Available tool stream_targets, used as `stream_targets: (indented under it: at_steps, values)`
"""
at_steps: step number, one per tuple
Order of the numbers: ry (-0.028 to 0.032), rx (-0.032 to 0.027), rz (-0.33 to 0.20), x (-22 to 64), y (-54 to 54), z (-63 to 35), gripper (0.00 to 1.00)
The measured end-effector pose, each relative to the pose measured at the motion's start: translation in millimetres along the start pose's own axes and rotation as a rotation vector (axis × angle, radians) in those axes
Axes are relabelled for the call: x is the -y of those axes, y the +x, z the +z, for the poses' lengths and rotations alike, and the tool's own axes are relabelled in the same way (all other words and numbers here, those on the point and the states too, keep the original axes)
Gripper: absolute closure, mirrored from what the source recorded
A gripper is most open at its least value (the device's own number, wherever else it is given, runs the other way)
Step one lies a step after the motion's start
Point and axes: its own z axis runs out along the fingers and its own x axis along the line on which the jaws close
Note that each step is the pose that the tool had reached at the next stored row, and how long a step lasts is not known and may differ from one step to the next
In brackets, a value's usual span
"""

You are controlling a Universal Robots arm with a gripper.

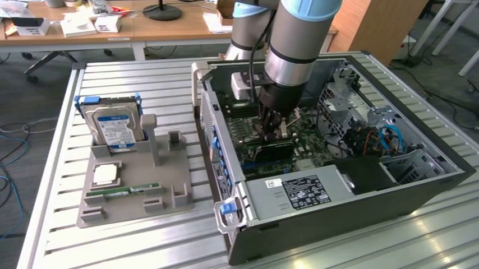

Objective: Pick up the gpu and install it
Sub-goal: 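Press down on the gpu until it lock into place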

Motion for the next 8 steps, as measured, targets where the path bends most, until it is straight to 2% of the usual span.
stream_targets:
  at_steps: [8]
  values:
    - [0.0,0.0,0.0,0.0,0.0,0.6,0.89]
